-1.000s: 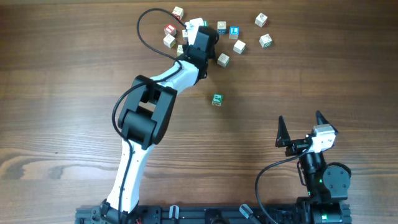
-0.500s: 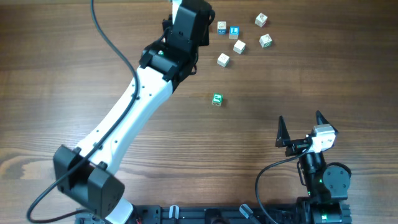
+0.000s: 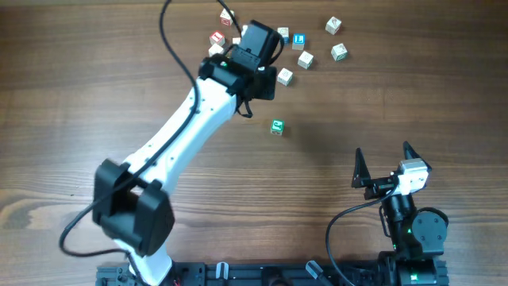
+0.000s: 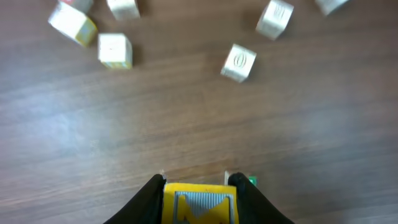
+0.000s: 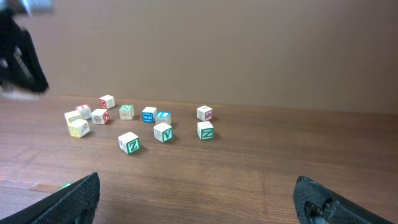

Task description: Form a tower

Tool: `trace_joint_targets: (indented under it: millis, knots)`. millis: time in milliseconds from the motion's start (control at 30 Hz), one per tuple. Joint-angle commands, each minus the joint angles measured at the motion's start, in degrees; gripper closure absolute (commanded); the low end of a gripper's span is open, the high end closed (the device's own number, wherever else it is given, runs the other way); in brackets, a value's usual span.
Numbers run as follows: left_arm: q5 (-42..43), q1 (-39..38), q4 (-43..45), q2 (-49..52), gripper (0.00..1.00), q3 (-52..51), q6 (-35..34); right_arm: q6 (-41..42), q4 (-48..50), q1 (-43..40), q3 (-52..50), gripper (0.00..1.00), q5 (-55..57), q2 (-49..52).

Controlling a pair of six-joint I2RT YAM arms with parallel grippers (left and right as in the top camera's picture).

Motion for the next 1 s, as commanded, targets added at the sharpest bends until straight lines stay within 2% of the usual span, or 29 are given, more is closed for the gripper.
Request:
trace_joint_targets:
  millis: [0, 467, 600, 733, 800, 933, 967]
  knots:
    - [5.05, -0.11, -0.39, 3.72, 0.68, -0.15, 0.31, -0.61, 0.15, -0.24, -0.07, 0.01, 0.50, -0.24]
    - [4.98, -4.66, -3.52, 5.57, 0.69, -0.15, 0.79, -0.59, 0.15, -0.24, -0.07, 0.00, 0.50, -0.24]
    - [4.96, -6.45, -4.07, 5.57, 0.72, -2.49, 0.76, -0.59, 0.15, -0.24, -0.07, 0.00, 0.50, -0.24]
    - [4.74, -6.86, 6.73, 5.57, 0.72, -10.71, 0.72, -0.59, 0.15, -0.24, -0.07, 0.00, 0.50, -0.24]
    - [4.74, -6.86, 14.93, 5.57, 0.72, -15.08, 0.22, -0.57, 0.15, -0.24, -0.07, 0.00, 0.50, -0.24]
    - [3.98, -7.15, 21.18, 5.57, 0.73, -17.09, -1.25, -0.59, 0.15, -0.24, -0.07, 0.00, 0.50, -0.24]
    - [1.62, -7.65, 22.08, 5.57, 0.73, -17.09, -1.27, -0.59, 0.15, -0.24, -0.07, 0.00, 0.50, -0.24]
